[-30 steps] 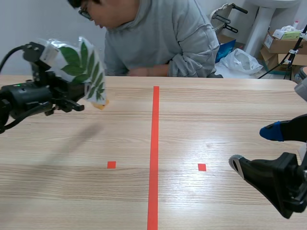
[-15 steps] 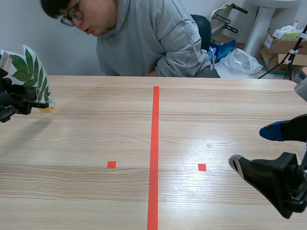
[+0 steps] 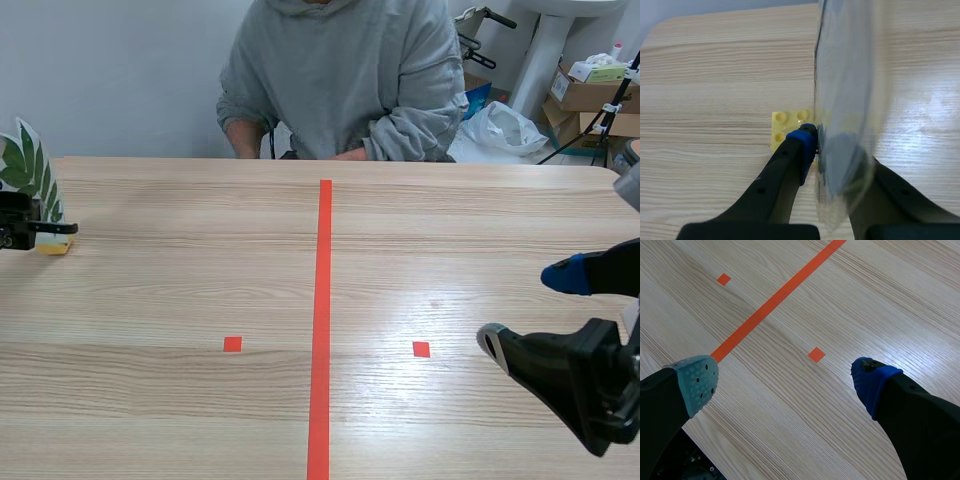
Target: Do the leaf sorting experiment
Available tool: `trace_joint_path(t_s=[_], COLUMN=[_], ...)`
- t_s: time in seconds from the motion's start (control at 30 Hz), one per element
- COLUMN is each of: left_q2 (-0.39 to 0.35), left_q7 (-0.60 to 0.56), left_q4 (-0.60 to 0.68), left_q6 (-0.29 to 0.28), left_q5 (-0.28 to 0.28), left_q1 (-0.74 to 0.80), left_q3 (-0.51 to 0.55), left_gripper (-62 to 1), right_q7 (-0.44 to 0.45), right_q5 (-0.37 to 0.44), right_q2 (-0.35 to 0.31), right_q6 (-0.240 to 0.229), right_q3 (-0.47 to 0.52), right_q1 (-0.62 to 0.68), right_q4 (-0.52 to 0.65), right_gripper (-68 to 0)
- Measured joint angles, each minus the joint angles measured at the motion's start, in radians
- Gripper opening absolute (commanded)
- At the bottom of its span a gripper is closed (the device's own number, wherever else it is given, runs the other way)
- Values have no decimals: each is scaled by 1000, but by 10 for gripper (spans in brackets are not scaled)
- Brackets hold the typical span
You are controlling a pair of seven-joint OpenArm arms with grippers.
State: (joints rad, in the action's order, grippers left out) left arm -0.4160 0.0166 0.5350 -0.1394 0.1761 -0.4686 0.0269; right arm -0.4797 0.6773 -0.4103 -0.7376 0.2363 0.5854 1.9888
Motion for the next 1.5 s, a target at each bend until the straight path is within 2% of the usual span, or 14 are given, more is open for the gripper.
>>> trace_joint_path(t_s=[0.23,0.3,0.4,0.63,0.7,0.77,0.93,1.07,1.17,1.33,1.5], left_q2=[0,0,0,0,0,0,-16,-61,-90,-113,-116], left_q7=[-3,-3,-3,-8,-16,-28,-58,-60,-58,-39,-39], left_q4=[-8,-8,-8,-8,-8,-8,18,163,316,633,986], left_q6=[-2,-2,-2,-2,-2,-2,-2,3,21,19,15], left_q5=[0,0,-8,-18,-18,-18,-18,-4,37,38,25], left_q1=[1,1,1,1,1,1,23,126,242,484,746], left_q3=[0,0,0,0,0,0,0,0,29,130,160], left_gripper=[-566,-543,-449,-114,-44,-21,-21,-21,-21,-21,-21], right_q7=[0,0,0,0,0,0,0,0,0,0,0], right_q5=[0,0,0,0,0,0,0,0,0,0,-7], right_q2=[0,0,0,0,0,0,0,0,0,0,0], right_q6=[0,0,0,0,0,0,0,0,0,0,0], right_q3=[0,0,0,0,0,0,0,0,0,0,0], right_q1=[0,0,0,0,0,0,0,0,0,0,0], right_q4=[0,0,0,0,0,0,0,0,0,0,0], right_gripper=[-133,-133,-133,-133,-133,-133,-133,-133,-133,-133,-133])
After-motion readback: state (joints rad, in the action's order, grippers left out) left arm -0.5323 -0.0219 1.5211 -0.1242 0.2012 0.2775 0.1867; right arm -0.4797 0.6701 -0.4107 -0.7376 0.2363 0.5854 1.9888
